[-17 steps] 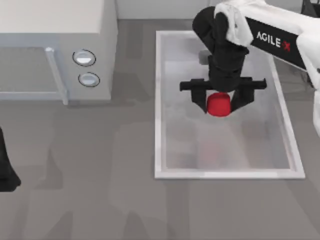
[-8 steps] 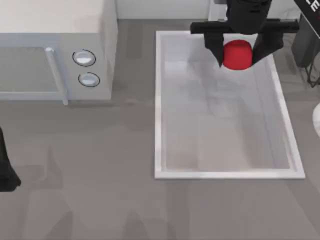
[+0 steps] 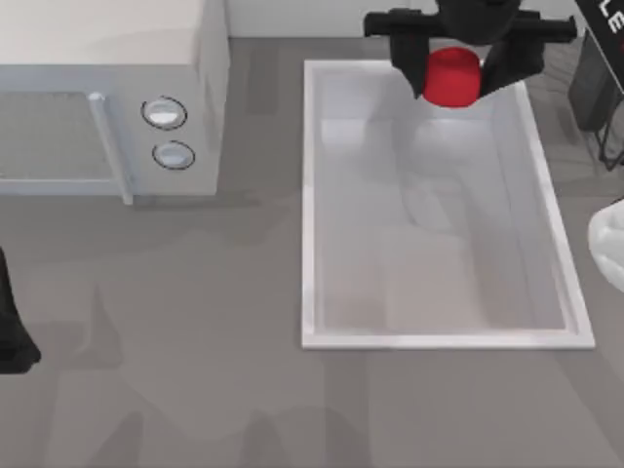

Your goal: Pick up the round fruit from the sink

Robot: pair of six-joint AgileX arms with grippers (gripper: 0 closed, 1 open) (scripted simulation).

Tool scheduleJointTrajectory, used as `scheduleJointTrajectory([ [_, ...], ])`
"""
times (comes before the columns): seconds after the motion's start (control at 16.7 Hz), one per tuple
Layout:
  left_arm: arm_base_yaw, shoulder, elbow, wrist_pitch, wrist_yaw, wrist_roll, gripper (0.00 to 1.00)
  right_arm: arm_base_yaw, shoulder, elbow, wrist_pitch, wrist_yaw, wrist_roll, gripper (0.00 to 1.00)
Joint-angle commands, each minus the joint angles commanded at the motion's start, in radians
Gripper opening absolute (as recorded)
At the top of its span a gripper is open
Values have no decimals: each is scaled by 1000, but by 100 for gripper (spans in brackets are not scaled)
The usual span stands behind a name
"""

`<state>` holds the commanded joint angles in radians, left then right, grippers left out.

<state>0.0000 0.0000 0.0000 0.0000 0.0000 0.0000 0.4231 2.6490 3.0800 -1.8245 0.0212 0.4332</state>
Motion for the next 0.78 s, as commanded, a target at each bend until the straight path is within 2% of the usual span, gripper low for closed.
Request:
scheduleJointTrajectory([
  [0.18,0,0,0,0,0,0,100,-23,-45,-65,23,-1,-23,0],
  [0.36,0,0,0,0,0,0,100,-74,-147,-226,75,-3,-73,0],
  [0.78,0,0,0,0,0,0,100,-255,-507,-896,258,-12,-254,0],
])
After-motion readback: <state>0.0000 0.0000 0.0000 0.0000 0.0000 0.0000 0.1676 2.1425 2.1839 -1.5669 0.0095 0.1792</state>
